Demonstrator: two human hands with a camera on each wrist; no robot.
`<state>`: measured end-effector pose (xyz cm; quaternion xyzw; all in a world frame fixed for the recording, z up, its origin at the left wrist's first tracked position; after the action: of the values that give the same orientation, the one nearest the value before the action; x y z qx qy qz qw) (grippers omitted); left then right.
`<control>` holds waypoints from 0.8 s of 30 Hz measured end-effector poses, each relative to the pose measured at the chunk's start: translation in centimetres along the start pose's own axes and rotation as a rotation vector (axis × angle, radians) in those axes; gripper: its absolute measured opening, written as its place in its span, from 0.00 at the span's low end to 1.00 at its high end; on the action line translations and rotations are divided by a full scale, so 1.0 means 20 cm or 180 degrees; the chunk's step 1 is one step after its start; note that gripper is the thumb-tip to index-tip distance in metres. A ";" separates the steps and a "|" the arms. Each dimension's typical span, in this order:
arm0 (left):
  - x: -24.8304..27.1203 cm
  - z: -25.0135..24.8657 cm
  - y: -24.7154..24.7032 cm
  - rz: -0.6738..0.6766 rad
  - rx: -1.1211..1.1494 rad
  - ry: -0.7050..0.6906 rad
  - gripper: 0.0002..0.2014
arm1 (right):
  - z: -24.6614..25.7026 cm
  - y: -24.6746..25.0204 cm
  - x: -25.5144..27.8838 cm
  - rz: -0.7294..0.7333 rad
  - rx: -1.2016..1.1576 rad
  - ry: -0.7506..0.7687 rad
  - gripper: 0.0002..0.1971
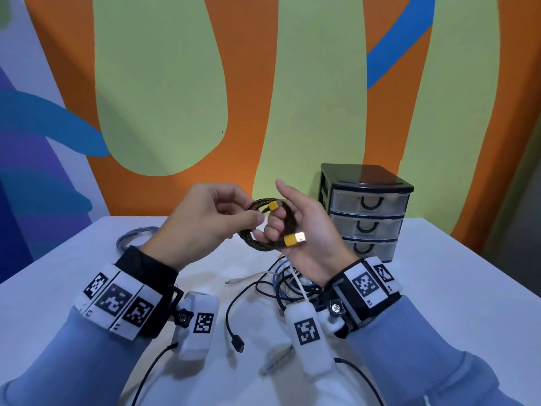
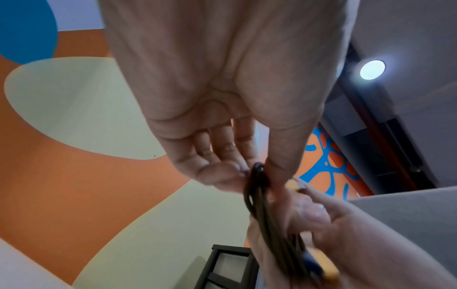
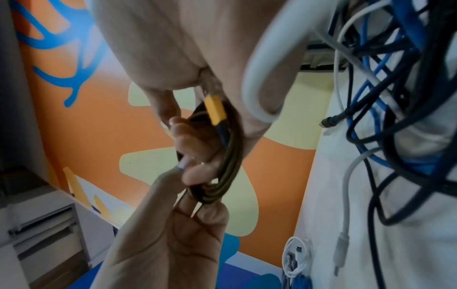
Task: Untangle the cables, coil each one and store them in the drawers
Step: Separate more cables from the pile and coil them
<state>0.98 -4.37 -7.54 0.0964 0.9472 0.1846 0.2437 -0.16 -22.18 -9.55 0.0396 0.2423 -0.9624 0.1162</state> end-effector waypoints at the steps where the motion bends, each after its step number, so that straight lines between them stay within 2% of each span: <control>1: 0.00 0.01 0.00 -0.0168 -0.0111 -0.0048 0.07 | 0.00 0.00 0.00 0.0021 0.0002 0.0006 0.23; 5: 0.00 0.01 -0.02 -0.0705 -0.0964 -0.0064 0.04 | -0.04 -0.02 -0.01 0.0131 0.0187 0.0152 0.18; 7: 0.00 0.01 -0.02 -0.0810 -0.1090 -0.0034 0.09 | -0.05 -0.03 -0.02 0.0119 0.0099 0.0219 0.16; 8: -0.01 0.01 -0.02 -0.0780 -0.0792 -0.0056 0.13 | -0.06 -0.03 -0.02 0.0066 0.0020 0.0255 0.15; 10: -0.02 0.01 -0.01 -0.0482 0.0280 -0.0085 0.20 | -0.05 -0.03 -0.03 -0.0122 -0.0149 0.0341 0.14; 12: -0.02 0.01 -0.01 -0.0214 0.1096 -0.0043 0.24 | -0.04 -0.02 -0.03 -0.0313 -0.0222 0.0439 0.12; 15: -0.02 0.03 -0.04 -0.0090 0.1470 0.0105 0.26 | -0.03 -0.01 -0.02 -0.0537 -0.0110 0.0541 0.09; 17: -0.02 0.03 -0.05 -0.0278 0.1106 -0.0006 0.22 | -0.03 0.00 -0.02 -0.0675 0.0026 0.0590 0.06; 20: -0.01 0.02 -0.05 -0.0675 0.0134 -0.0637 0.17 | -0.03 0.00 -0.03 -0.0812 0.0113 0.0529 0.06; 22: -0.01 0.02 -0.06 -0.0823 -0.0256 -0.0833 0.20 | -0.02 0.00 -0.04 -0.0740 0.0052 0.0522 0.06; 24: -0.03 0.04 -0.03 -0.0844 -0.0371 -0.0764 0.24 | 0.00 0.00 -0.03 -0.0515 0.0130 0.0541 0.07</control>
<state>1.81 -4.85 -8.15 -0.0223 0.9035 0.1926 0.3823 0.42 -22.15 -9.44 0.1037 0.2341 -0.9665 0.0163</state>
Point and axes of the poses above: each hand's wrist, its own x-axis away from the middle knuckle, its own y-axis out of the back of the hand, z = x × y, the point moved 1 cm from there along -x, towards the middle knuckle
